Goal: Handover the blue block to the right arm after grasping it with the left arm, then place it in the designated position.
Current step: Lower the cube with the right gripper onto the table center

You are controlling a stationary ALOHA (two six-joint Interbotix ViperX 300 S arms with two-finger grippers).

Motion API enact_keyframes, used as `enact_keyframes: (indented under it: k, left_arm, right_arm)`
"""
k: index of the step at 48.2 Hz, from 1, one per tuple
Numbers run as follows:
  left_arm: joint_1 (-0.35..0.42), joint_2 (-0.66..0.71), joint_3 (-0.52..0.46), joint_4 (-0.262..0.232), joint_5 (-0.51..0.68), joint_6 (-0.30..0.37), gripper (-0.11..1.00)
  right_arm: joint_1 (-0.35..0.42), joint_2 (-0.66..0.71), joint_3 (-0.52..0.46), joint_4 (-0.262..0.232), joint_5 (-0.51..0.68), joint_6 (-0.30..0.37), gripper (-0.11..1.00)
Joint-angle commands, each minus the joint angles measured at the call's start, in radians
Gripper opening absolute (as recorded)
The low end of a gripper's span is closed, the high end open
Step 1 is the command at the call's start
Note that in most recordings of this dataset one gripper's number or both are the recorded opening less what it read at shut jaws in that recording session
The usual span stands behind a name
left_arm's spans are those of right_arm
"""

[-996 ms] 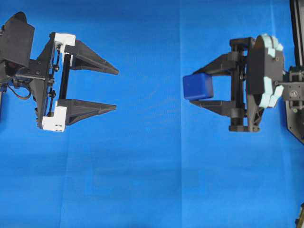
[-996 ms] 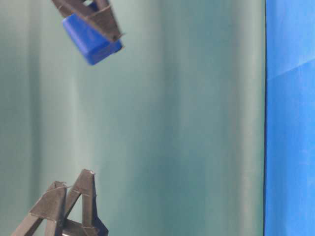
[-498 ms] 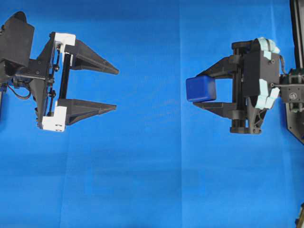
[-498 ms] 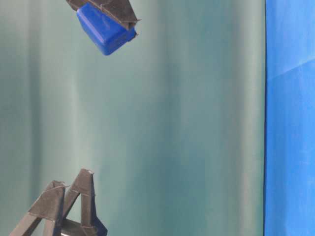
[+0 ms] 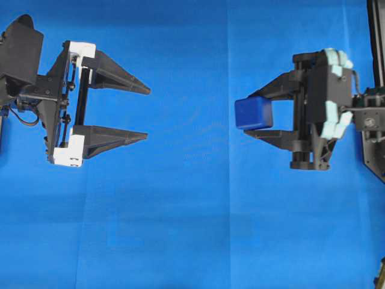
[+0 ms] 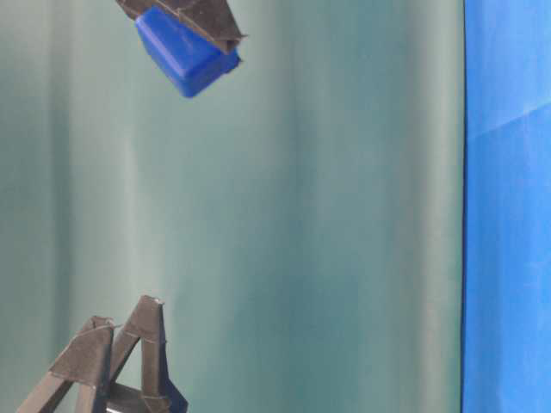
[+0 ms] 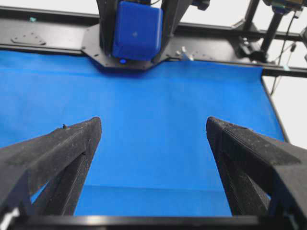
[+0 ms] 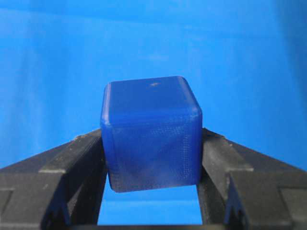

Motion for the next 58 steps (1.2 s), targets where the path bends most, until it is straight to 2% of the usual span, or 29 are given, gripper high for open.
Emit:
enact_keyframes:
  k: [1, 13, 22, 48, 58]
  left_arm:
    - [0.0, -0.006, -0.026, 0.0, -0.006, 0.0, 0.93]
    - [-0.003, -0.006, -0.026, 0.002, -0.006, 0.0, 0.93]
    - [-0.005, -0.006, -0.025, 0.0, -0.006, -0.002, 0.93]
    - [-0.012, -0.006, -0.023, 0.0, -0.006, -0.002, 0.93]
    - [-0.012, -0.006, -0.023, 0.002, -0.006, -0.002, 0.93]
  right_arm:
    - [0.002, 0.015, -0.014, 0.002, -0.02, 0.0, 0.36]
    - [-0.014, 0.109, -0.018, 0.0, -0.118, 0.002, 0.36]
    - [-0.054, 0.206, -0.035, 0.0, -0.187, 0.002, 0.36]
    - [-0.13, 0.479, -0.129, 0.002, -0.374, 0.003, 0.36]
    - [-0.155, 0.566, -0.169, 0.002, -0.4, 0.003, 0.36]
